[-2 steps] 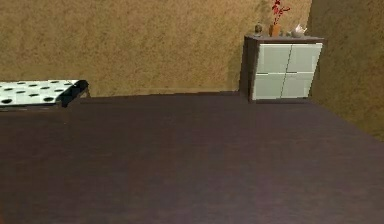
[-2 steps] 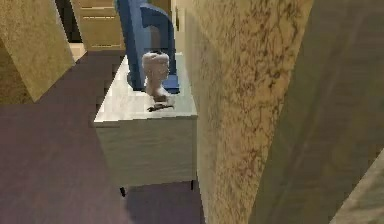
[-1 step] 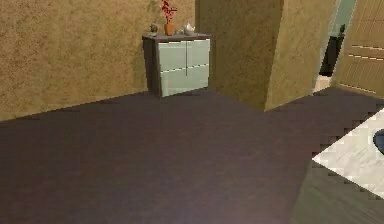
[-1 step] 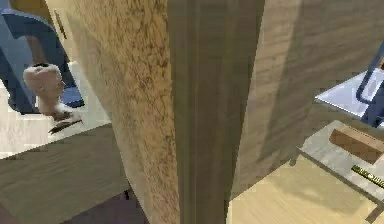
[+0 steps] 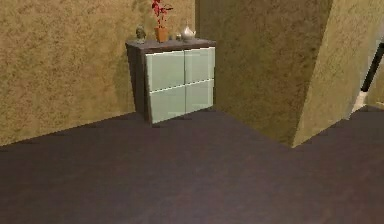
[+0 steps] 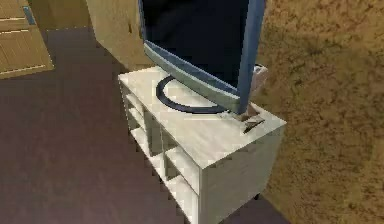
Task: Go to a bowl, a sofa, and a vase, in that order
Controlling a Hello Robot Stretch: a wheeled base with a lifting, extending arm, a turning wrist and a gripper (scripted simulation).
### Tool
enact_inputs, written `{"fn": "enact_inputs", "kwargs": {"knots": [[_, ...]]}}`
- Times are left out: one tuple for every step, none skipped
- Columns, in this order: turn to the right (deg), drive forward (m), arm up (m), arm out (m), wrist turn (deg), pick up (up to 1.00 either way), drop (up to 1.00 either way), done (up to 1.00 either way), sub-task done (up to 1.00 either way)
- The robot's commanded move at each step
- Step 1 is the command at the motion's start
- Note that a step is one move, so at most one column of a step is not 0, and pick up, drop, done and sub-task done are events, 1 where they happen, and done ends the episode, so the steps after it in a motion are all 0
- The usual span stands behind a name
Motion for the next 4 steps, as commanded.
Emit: {"fn": "enact_inputs", "kwargs": {"knots": [[0.0, 1.00, 0.00, 0.00, 0.0, 0.00, 0.00, 0.00, 0.00], [3.0, 0.00, 0.00, 0.00, 0.0, 0.00, 0.00, 0.00, 0.00], [0.0, 1.00, 0.00, 0.00, 0.0, 0.00, 0.00, 0.00, 0.00], [-3.0, 0.00, 0.00, 0.00, 0.0, 0.00, 0.00, 0.00, 0.00]]}}
